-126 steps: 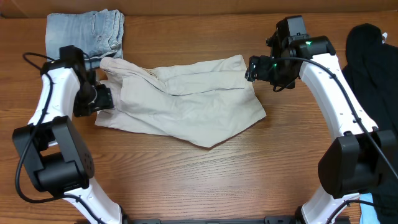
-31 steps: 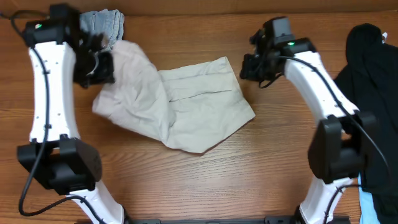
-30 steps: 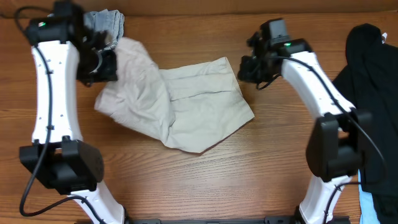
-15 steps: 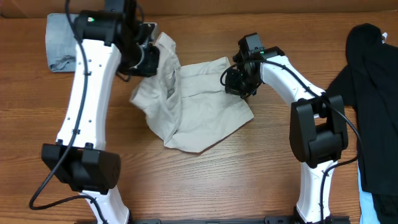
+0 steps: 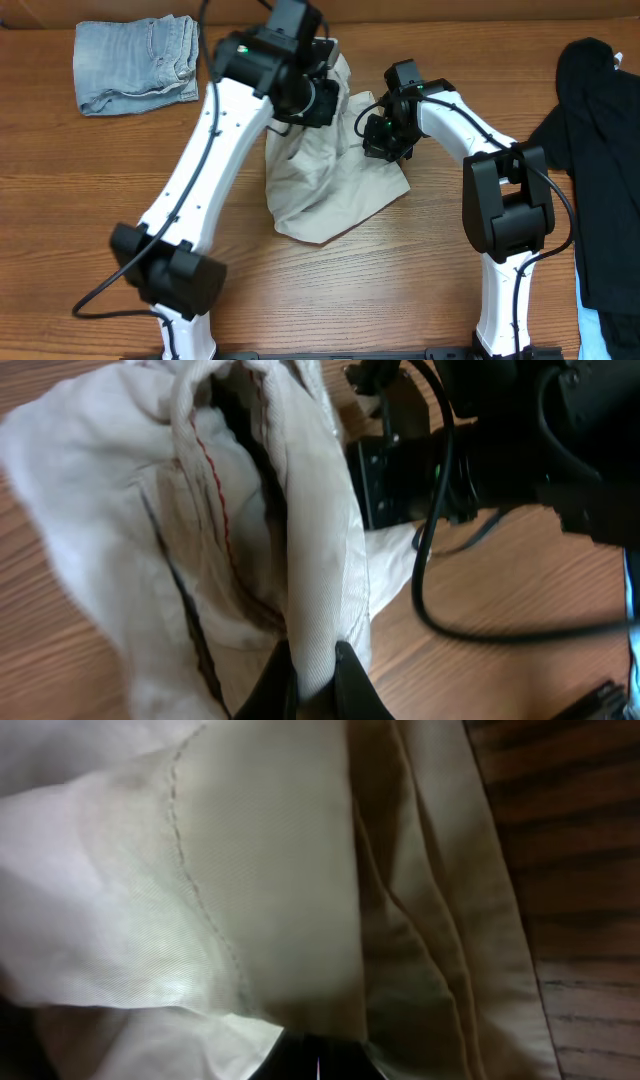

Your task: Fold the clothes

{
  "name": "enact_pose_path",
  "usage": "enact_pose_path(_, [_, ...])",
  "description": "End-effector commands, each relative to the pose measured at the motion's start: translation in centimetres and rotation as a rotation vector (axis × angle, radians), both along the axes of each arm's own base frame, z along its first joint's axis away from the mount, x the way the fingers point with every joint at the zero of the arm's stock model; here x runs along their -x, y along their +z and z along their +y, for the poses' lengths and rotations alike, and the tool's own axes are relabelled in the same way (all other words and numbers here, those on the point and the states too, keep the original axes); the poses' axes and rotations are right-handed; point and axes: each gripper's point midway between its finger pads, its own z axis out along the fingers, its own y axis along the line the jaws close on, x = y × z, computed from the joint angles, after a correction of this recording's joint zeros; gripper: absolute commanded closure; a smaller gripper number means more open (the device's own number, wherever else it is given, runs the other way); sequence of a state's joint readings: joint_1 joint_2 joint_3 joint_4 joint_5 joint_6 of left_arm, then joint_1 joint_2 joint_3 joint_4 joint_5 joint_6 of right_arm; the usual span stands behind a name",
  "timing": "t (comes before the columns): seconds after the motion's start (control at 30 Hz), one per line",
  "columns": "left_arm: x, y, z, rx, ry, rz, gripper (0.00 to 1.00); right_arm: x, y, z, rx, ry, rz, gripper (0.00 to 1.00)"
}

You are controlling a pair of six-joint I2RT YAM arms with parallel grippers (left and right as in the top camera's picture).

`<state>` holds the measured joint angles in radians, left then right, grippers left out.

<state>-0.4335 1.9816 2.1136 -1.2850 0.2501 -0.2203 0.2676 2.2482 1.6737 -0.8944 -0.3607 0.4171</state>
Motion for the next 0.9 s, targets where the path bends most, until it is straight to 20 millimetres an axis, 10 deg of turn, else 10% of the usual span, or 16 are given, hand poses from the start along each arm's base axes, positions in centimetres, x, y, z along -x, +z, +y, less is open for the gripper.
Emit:
enact_pose_path(0.0, [-0.7, -3.0, -2.1, 0.011, 0.04, 0.064, 0.96, -1.0, 1.9, -0.7, -0.065, -0.035, -0.021, 0.96])
enact_pose_path(0.37, [-0.4, -7.9, -6.9, 0.004, -0.02, 0.121, 0.95, -3.4, 17.9, -10.4, -0.147, -0.234, -0.348, 0.96])
enact_pose_path(0.4, [-0.4, -8.3, -7.4, 0.009, -0.026, 0.122, 0.87, -3.3, 18.9, -11.5, -0.144, -0.252, -0.369, 0.96])
enact_pose_path(0.43, [-0.4, -8.5, -8.1, 0.022, -0.039, 0.119, 0.55, -3.1, 20.0, -12.9, -0.139, -0.277, -0.391, 0.96])
enact_pose_path(0.5, [-0.7, -8.7, -8.6, 0.025, -0.045, 0.1, 0.0, -2.5, 20.8, -14.9, -0.122, -0.299, -0.405, 0.92])
enact_pose_path(0.87, [0.9, -9.4, -7.1, -0.086, -0.266, 0.079, 0.0, -0.8, 19.9, -18.4, -0.068, -0.28, -0.374, 0.81])
